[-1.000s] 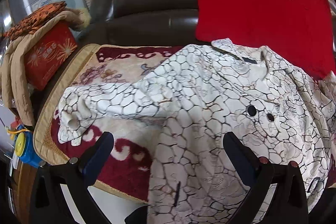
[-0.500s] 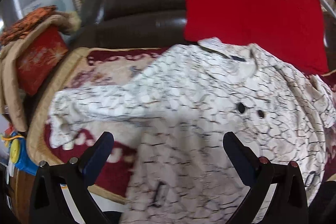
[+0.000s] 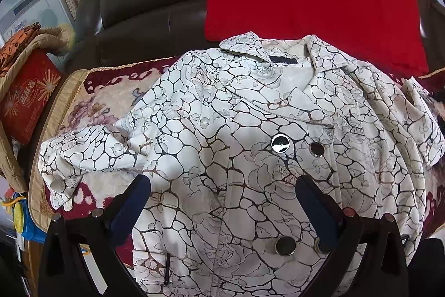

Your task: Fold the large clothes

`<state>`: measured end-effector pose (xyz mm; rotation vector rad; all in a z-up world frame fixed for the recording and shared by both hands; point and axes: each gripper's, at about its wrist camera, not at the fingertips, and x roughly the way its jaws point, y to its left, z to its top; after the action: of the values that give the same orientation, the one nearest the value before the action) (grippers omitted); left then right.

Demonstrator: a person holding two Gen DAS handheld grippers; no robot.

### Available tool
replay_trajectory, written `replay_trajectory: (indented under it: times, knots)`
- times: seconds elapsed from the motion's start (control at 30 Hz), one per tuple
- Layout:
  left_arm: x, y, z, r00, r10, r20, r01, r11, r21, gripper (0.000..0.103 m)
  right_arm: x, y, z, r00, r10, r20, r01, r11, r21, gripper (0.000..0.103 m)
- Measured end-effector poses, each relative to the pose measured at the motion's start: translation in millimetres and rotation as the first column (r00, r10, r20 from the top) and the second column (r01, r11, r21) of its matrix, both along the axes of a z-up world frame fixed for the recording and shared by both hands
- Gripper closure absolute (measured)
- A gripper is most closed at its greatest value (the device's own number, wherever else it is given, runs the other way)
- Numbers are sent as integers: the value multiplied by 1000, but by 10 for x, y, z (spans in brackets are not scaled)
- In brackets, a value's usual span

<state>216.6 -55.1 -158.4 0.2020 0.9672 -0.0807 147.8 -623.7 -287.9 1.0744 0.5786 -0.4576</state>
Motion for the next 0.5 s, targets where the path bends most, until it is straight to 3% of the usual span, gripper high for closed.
replay_trajectory:
  times: [0.03,0.07,0.17,0.33,0.5]
  knots:
    - [10,3,2,1000,2,-1,-2,1000,-2,0,79,17,2,999,15,-36,-17,999,-29,74]
    - [12,14,9,1000,3,0,-3,1000,-4,0,108,26,-5,998,32,-52,-34,999,-30,86]
    - [-9,80,35,1000,6,8,-5,1000,-6,0,132,164,87,996,72,-49,-75,994,-79,92]
    - [-77,335,139,999,35,30,-34,998,-45,0,100,667,626,983,167,75,-152,973,-173,92]
    - [-182,706,285,994,92,65,-85,991,-99,0,144,1620,1326,913,356,200,-295,914,-279,92]
